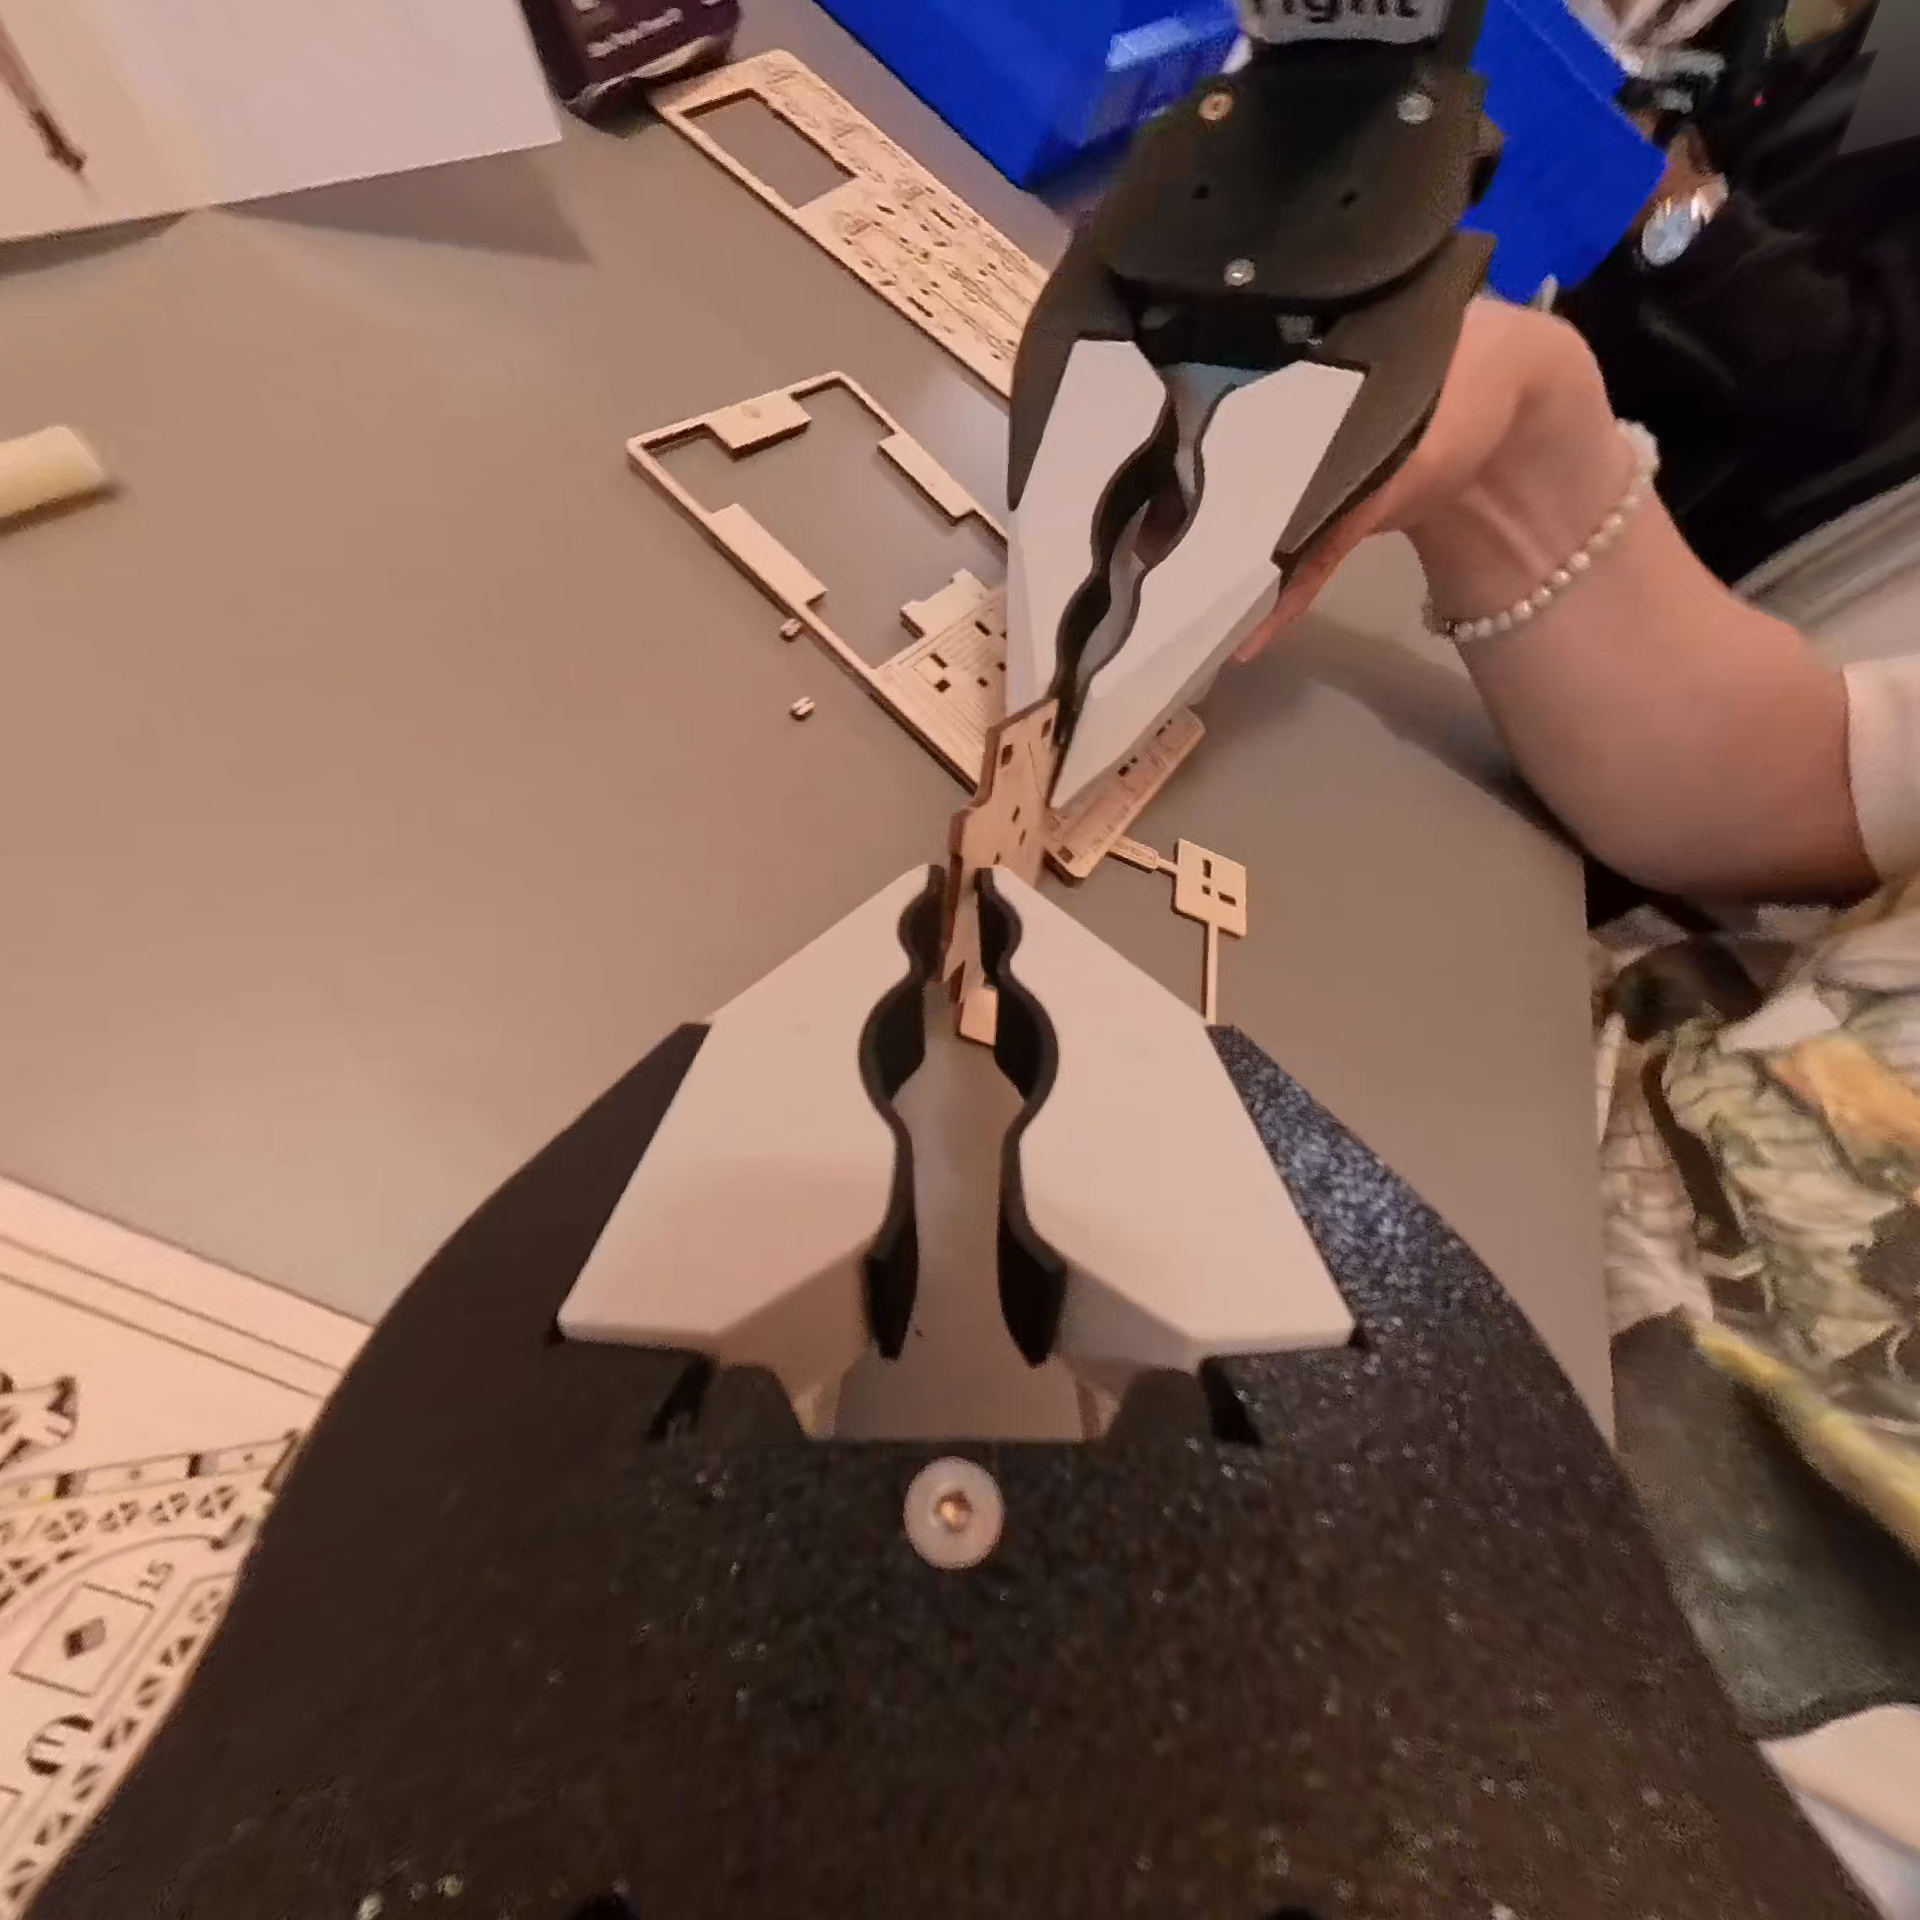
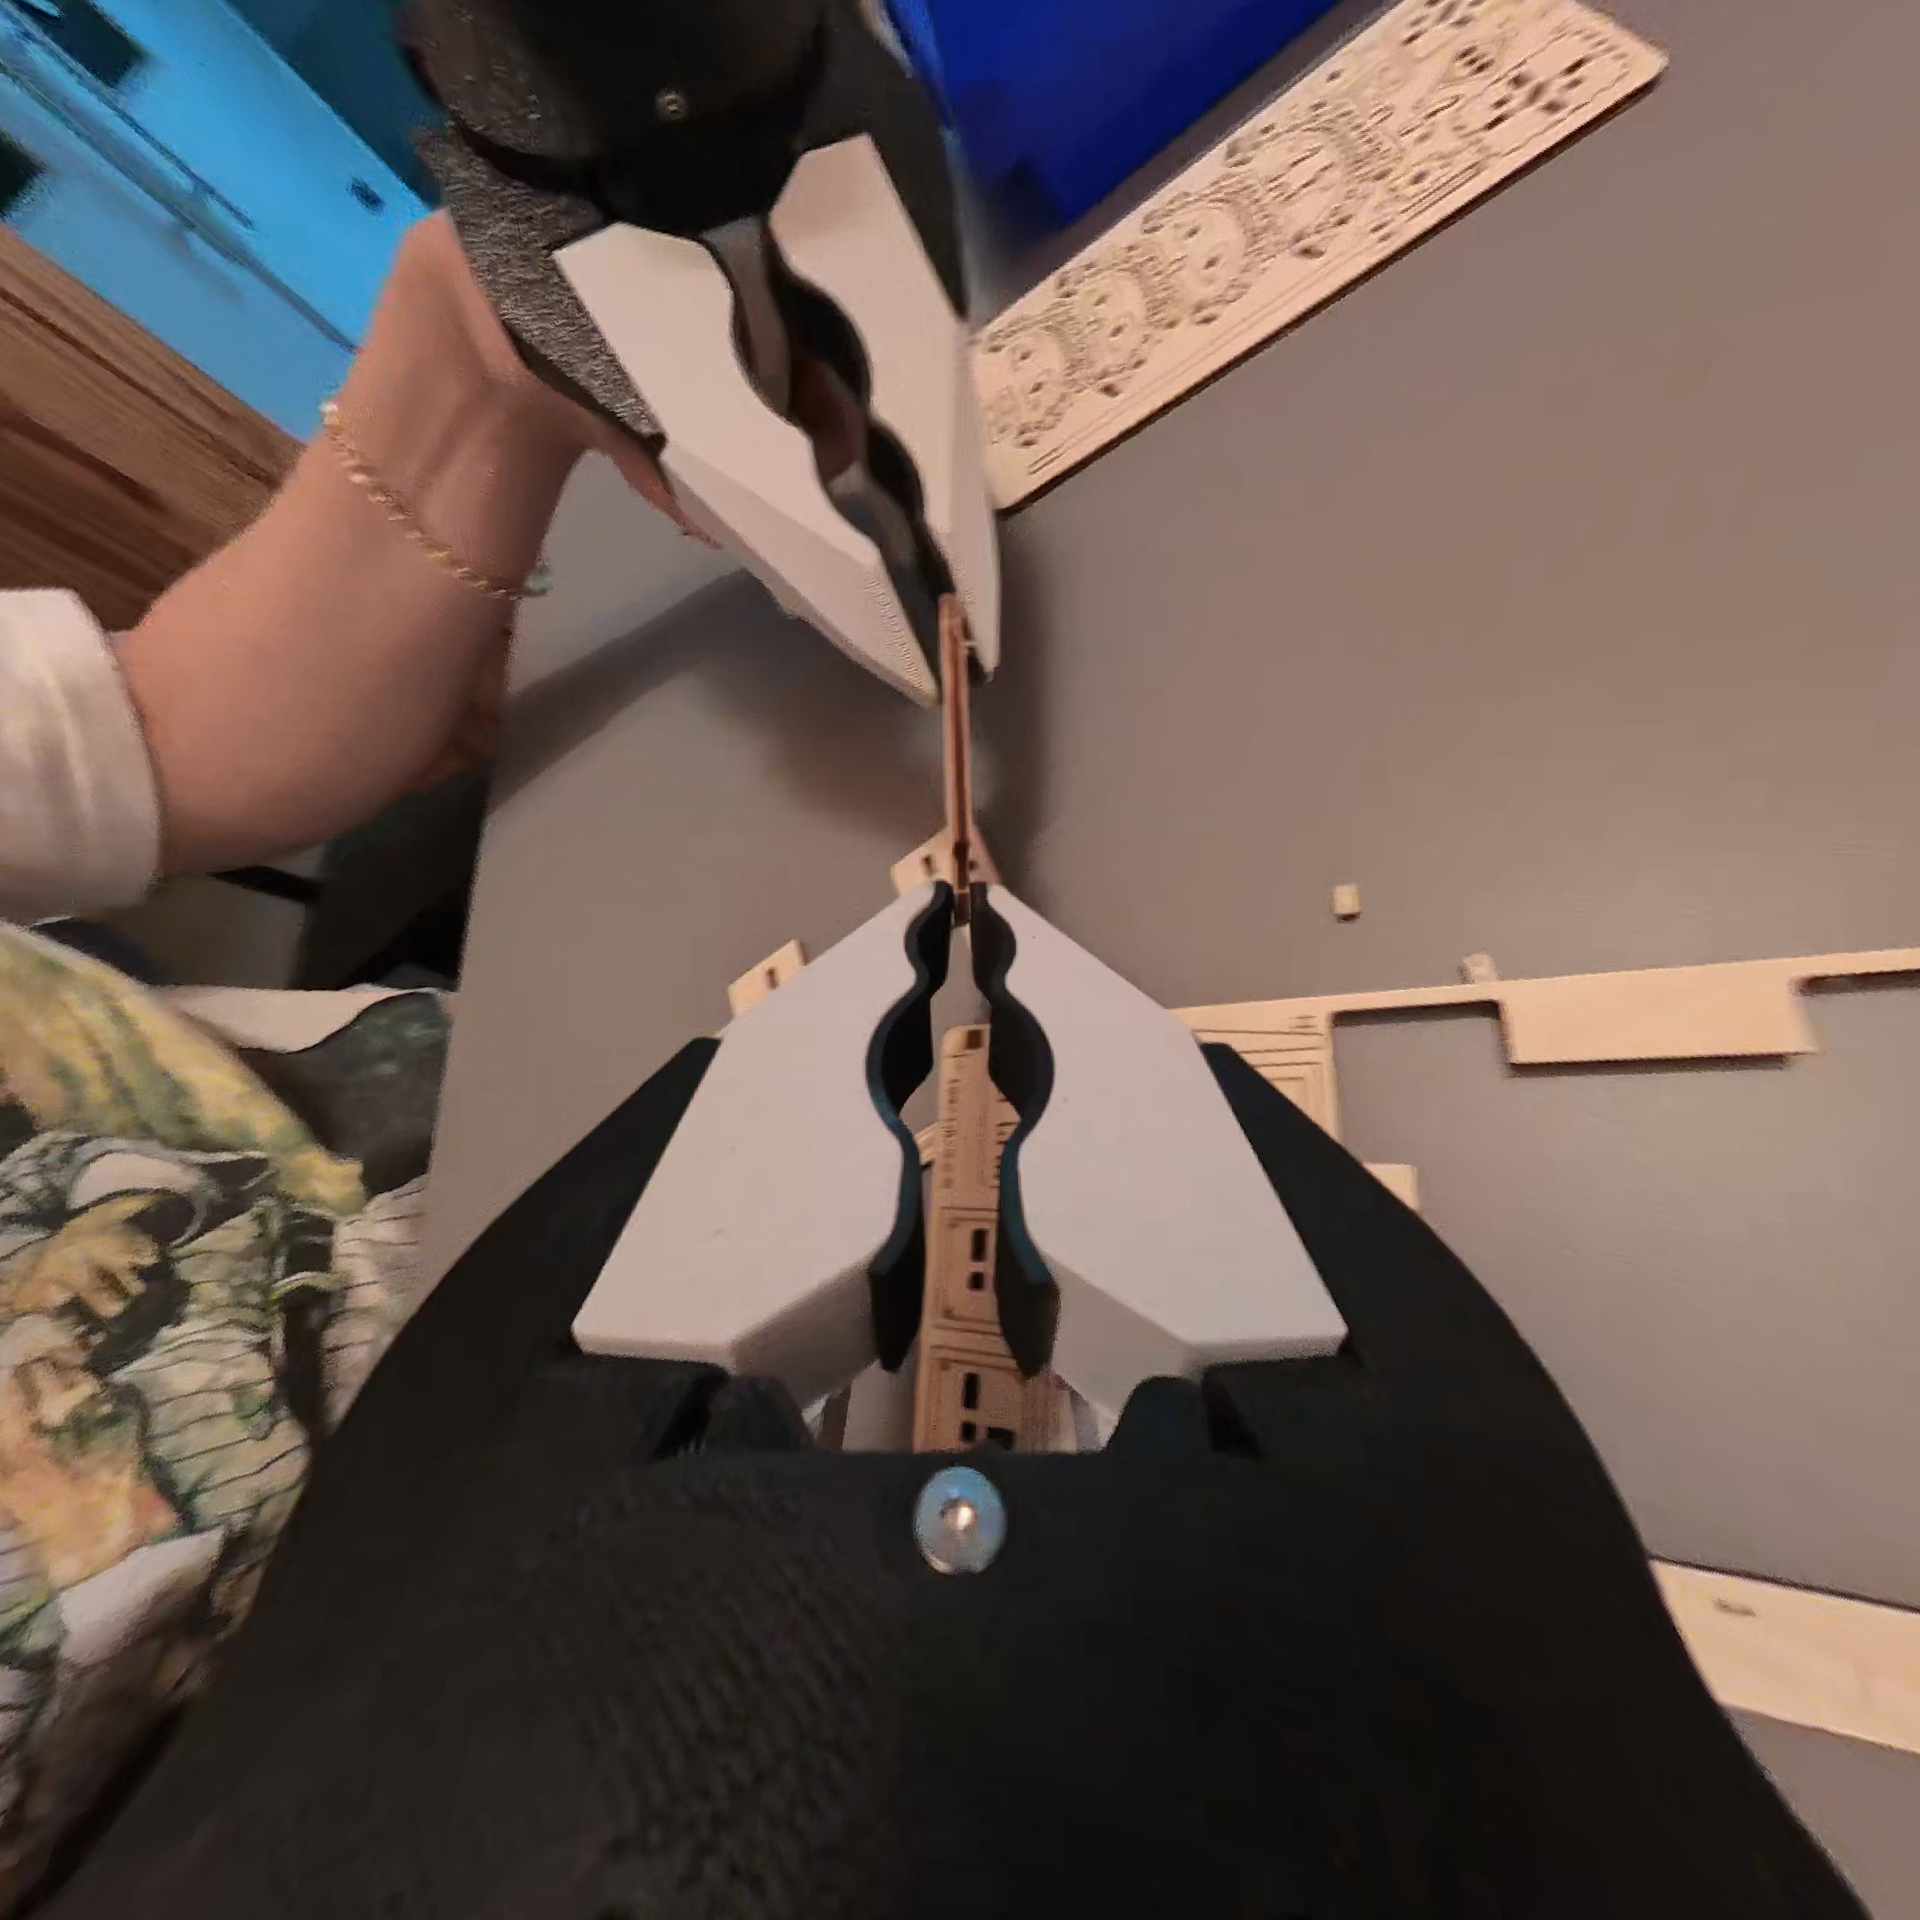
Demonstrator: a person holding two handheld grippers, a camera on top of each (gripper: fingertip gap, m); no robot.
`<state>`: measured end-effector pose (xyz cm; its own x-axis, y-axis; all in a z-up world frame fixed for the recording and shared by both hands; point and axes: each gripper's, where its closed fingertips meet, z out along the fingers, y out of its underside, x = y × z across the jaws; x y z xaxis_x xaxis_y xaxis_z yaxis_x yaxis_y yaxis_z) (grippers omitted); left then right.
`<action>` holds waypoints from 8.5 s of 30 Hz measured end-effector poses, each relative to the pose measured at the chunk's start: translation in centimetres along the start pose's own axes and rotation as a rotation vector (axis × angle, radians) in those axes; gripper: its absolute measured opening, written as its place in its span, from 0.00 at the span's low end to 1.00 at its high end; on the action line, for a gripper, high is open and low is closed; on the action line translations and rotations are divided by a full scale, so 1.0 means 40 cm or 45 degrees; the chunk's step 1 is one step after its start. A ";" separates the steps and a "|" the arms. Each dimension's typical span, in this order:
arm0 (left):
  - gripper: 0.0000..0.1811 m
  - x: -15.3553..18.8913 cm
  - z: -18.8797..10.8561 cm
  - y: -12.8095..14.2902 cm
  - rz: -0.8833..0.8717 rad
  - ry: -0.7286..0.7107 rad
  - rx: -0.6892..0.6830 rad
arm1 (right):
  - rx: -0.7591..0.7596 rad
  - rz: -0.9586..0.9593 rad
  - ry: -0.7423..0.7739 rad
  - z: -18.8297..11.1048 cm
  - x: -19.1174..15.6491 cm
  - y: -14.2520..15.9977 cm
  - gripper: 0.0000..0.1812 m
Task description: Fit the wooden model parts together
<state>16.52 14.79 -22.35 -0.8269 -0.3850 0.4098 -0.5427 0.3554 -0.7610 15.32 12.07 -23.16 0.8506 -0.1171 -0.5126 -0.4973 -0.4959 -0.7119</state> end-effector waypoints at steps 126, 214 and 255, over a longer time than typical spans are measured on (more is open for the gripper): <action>0.36 -0.087 0.120 -0.047 1.689 -0.511 -0.877 | 0.152 0.363 -0.069 0.002 0.118 -0.034 0.00; 0.61 -0.076 0.122 -0.104 1.905 -1.086 -1.135 | 0.151 0.366 -0.063 0.005 0.120 -0.035 0.01; 0.53 -0.076 0.087 -0.098 1.841 -0.991 -0.724 | 0.147 0.368 -0.073 0.006 0.118 -0.034 0.00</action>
<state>21.69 11.60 -22.38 -0.4853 0.2625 -0.8340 0.3887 0.9192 0.0632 19.97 12.40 -24.70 0.6620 -0.1889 -0.7254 -0.7359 -0.3475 -0.5811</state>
